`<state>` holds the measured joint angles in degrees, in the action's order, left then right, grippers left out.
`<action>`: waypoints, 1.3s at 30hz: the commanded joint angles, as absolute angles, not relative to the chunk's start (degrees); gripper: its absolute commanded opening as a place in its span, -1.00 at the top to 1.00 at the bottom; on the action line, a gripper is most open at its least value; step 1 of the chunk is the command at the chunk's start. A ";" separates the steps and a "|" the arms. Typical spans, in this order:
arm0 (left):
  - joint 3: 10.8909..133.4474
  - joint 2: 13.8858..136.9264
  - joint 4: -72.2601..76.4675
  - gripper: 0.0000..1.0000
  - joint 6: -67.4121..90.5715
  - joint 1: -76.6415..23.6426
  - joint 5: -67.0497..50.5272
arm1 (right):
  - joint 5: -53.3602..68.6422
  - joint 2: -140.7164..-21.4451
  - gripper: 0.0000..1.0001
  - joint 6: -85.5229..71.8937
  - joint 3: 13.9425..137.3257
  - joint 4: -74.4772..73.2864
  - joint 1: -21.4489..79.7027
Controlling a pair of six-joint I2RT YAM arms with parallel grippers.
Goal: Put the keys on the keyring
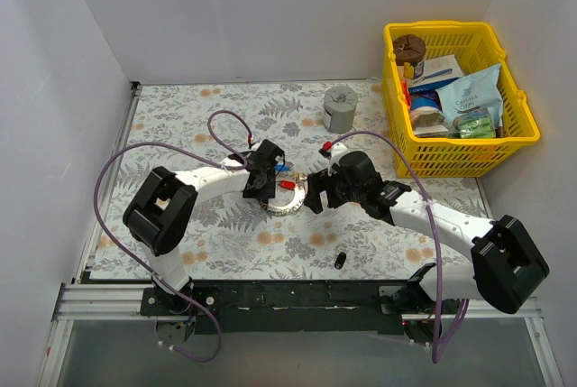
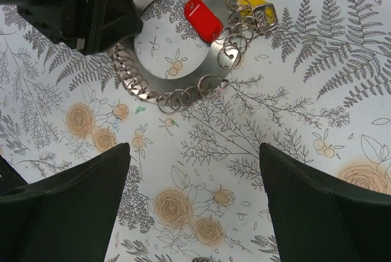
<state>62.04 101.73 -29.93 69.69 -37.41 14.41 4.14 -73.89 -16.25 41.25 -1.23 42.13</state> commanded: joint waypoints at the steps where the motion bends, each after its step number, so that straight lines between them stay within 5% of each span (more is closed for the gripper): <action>1: 58.09 101.43 -37.44 0.06 72.42 -38.76 12.47 | 2.90 -74.18 -0.87 -16.08 42.45 0.09 42.45; 4: 59.23 97.83 -38.23 -0.34 73.04 -38.76 13.27 | 2.64 -73.92 -0.88 -16.52 43.41 -1.48 42.45; 12: 68.54 90.01 -46.20 -0.75 74.26 -38.76 9.15 | 1.32 -74.44 -0.93 -17.05 51.84 -12.64 42.45; 13: 69.34 89.39 -47.27 -0.96 74.62 -38.67 8.53 | 1.49 -74.79 -0.93 -17.22 53.16 -14.31 42.45; 17: 71.72 86.49 -49.31 -0.96 75.15 -38.76 6.51 | 3.07 -76.11 -0.94 -17.93 59.84 -21.52 42.45; 27: 62.93 73.48 -36.21 -0.97 71.81 -38.76 1.23 | 5.71 -60.57 -0.94 -22.32 53.60 -15.54 45.52; 34: 68.38 73.31 -37.45 -0.96 73.74 -38.76 -2.09 | -4.38 -53.97 -0.96 -20.14 58.80 -27.68 46.32; 39: 57.25 65.58 -28.24 -0.96 77.51 -38.76 -2.90 | -9.56 -50.46 -0.97 -18.89 59.33 -29.45 46.23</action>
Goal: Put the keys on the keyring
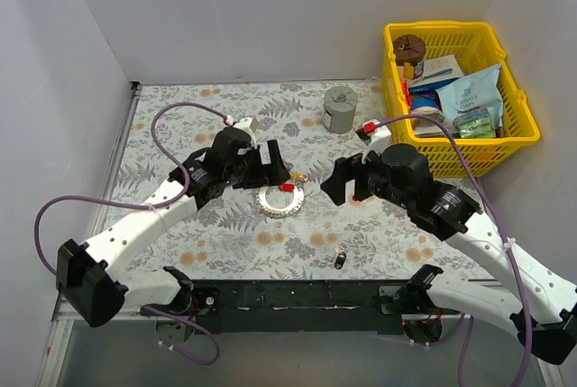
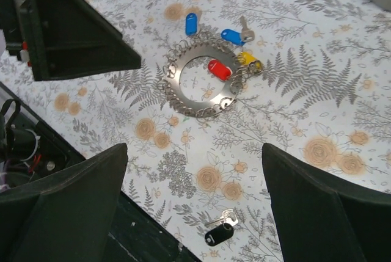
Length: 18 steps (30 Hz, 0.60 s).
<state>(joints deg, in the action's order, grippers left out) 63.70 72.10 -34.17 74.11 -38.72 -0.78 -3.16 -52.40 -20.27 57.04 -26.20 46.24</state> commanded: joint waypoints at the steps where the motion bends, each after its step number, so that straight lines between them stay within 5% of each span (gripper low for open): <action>1: 54.69 62.78 -26.30 -0.96 78.04 -38.67 -2.99 | -10.71 -49.84 -0.97 -20.98 58.28 -27.36 46.23; 10: 49.57 61.96 -16.88 -0.96 82.71 -38.76 -4.49 | -12.92 -47.90 -0.96 -27.68 48.52 -16.17 46.23; 18: 54.93 73.01 -18.89 -0.96 77.62 -38.76 -3.69 | -11.34 -55.78 -0.97 -23.13 46.40 -12.31 46.05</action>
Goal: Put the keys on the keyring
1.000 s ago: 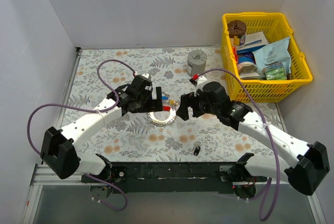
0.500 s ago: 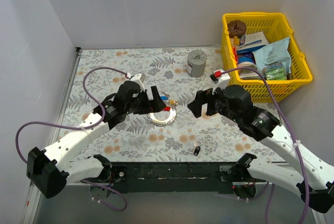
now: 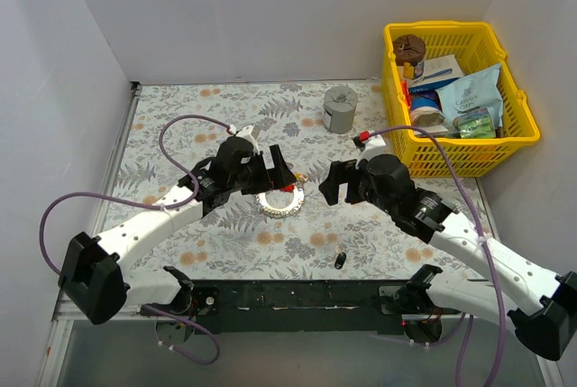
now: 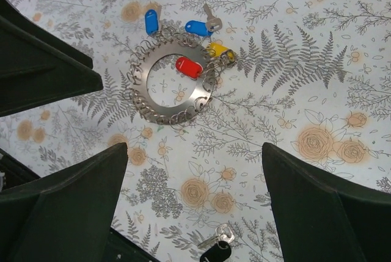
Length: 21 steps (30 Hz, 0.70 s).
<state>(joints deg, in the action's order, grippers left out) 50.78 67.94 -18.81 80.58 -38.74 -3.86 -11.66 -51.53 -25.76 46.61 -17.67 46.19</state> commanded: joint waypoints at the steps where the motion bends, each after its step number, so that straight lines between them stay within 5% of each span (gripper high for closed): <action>1: 55.45 74.25 -19.07 -0.96 77.17 -38.67 -3.95 | -11.34 -57.20 -0.95 -22.77 46.75 -11.96 45.88; 3: 57.39 77.94 -20.04 -0.96 75.68 -38.76 -4.48 | -10.47 -61.16 -0.91 -22.33 47.46 -11.69 45.09; 6: 59.06 81.20 -20.74 -0.96 74.27 -38.76 -4.84 | -6.53 -65.46 -0.54 -22.85 47.90 -10.73 42.81; 14: 64.77 93.68 -26.71 -0.90 72.77 -38.76 -0.70 | 5.00 -71.43 -0.51 -24.61 45.70 -4.75 35.51; 21: 63.81 91.41 -27.60 -0.90 73.13 -38.67 4.48 | 12.90 -82.61 -0.33 -25.57 49.48 -3.43 35.42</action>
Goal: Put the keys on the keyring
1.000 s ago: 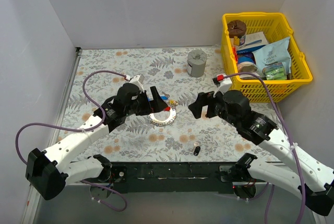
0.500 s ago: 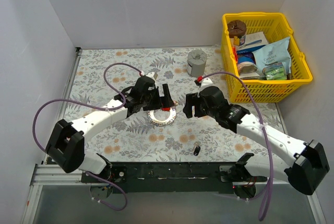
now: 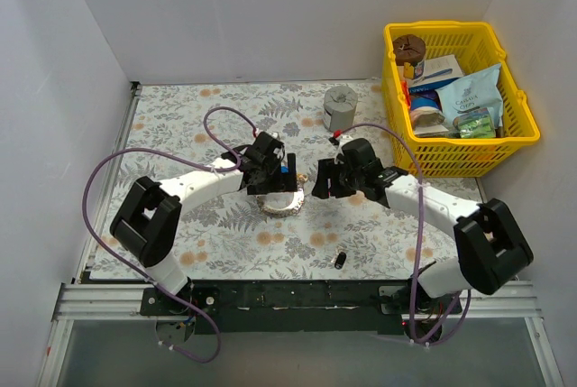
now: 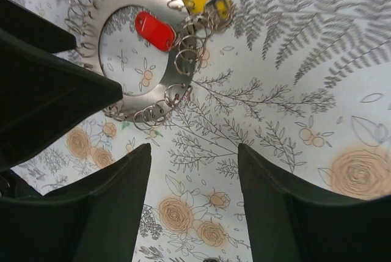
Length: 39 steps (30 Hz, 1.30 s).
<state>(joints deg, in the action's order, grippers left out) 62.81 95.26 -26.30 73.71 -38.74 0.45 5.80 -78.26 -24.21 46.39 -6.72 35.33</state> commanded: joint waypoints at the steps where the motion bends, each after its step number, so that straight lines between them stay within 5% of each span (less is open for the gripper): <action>1: 63.81 91.23 -27.86 -0.91 73.13 -38.58 5.00 | 13.44 -83.66 -0.29 -25.92 50.27 -3.08 35.42; 9: 61.88 88.60 -30.32 -0.92 73.13 -37.00 7.47 | 17.39 -90.96 -0.25 -28.30 52.29 -0.53 35.51; 21: 60.03 86.49 -29.44 -0.90 72.51 -36.74 6.77 | 16.79 -102.04 0.17 -29.88 56.86 0.09 36.21; 24: 59.77 86.13 -29.62 -0.90 72.16 -36.83 7.12 | 17.05 -102.74 0.32 -30.15 56.95 0.09 36.82; 28: 59.59 85.69 -29.79 -0.91 71.98 -36.74 7.82 | 16.44 -101.87 0.85 -30.15 56.25 0.09 38.23; 30: 59.50 85.69 -29.79 -0.90 71.89 -36.74 7.91 | 16.61 -101.34 0.96 -30.67 55.20 0.09 38.67; 39: 59.86 85.08 -31.11 -0.91 71.45 -36.65 9.40 | 19.07 -98.18 0.94 -35.42 49.31 2.55 42.45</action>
<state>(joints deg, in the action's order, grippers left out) 60.34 88.82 -30.09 72.14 -36.86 7.51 17.80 -100.60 -33.43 51.40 1.67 40.75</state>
